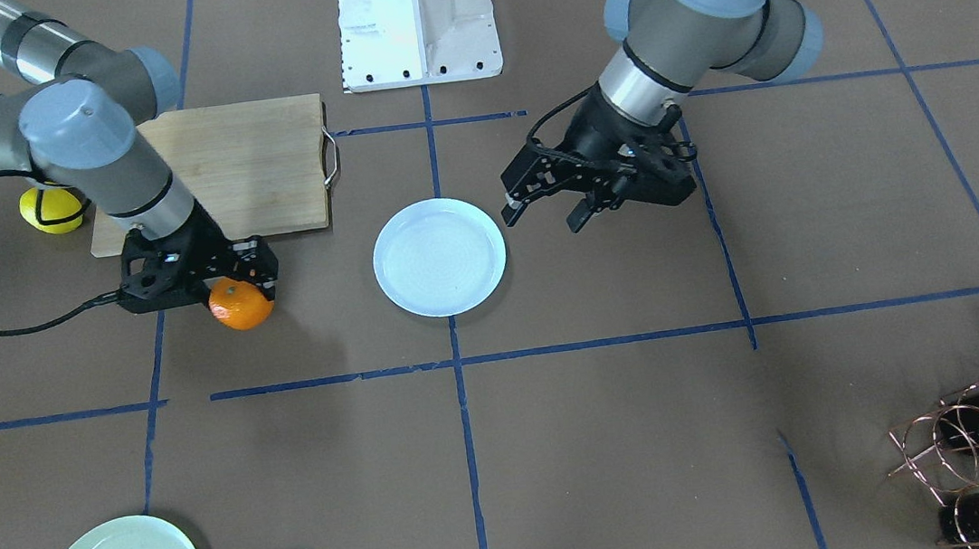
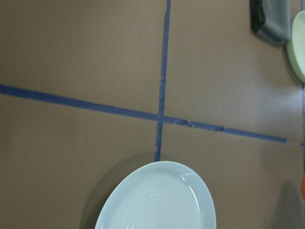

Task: Pick orange to plate
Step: 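Grasp the orange with the right gripper and lift it, then lower the orange onto the plate with the right gripper while the left arm draws back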

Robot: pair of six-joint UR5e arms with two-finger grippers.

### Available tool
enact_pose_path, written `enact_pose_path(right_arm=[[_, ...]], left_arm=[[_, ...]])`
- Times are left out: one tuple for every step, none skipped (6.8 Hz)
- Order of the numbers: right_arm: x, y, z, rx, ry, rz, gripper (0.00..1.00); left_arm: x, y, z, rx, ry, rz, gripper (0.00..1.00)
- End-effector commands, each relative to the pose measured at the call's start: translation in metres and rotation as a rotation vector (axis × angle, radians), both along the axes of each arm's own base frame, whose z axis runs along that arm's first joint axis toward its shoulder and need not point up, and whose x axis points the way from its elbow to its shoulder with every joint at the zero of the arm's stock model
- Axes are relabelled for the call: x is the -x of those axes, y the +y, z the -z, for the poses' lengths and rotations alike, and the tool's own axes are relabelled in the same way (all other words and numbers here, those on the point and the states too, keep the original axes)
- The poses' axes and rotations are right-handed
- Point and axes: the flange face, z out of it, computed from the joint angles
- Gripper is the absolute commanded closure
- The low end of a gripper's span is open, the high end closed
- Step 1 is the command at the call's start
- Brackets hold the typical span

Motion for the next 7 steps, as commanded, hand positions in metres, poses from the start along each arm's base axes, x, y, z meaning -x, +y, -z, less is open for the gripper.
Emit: enact_pose_path(right_arm=[[0.100, 0.059, 0.077, 0.031, -0.079, -0.056, 1.00], [0.137, 0.061, 0.110, 0.061, -0.104, -0.067, 1.00], [0.166, 0.060, 0.123, 0.089, -0.101, -0.085, 1.00], [0.171, 0.063, 0.121, 0.071, -0.094, -0.106, 1.00], [0.173, 0.062, 0.129, 0.069, -0.096, -0.109, 1.00], [0.173, 0.059, 0.130, 0.070, -0.089, -0.113, 1.00], [0.173, 0.056, 0.127, 0.074, -0.054, -0.129, 1.00]], left_arm=[[0.067, 0.003, -0.027, -0.020, 0.019, -0.038, 0.01], [0.065, 0.003, -0.030, -0.016, 0.015, -0.038, 0.01], [0.065, 0.003, -0.030, -0.017, 0.014, -0.033, 0.01], [0.064, 0.003, -0.032, -0.013, 0.011, -0.032, 0.01], [0.064, 0.003, -0.033, -0.011, 0.011, -0.031, 0.01], [0.064, 0.003, -0.034, -0.008, 0.009, -0.031, 0.01], [0.063, 0.003, -0.034, -0.007, 0.009, -0.032, 0.01]])
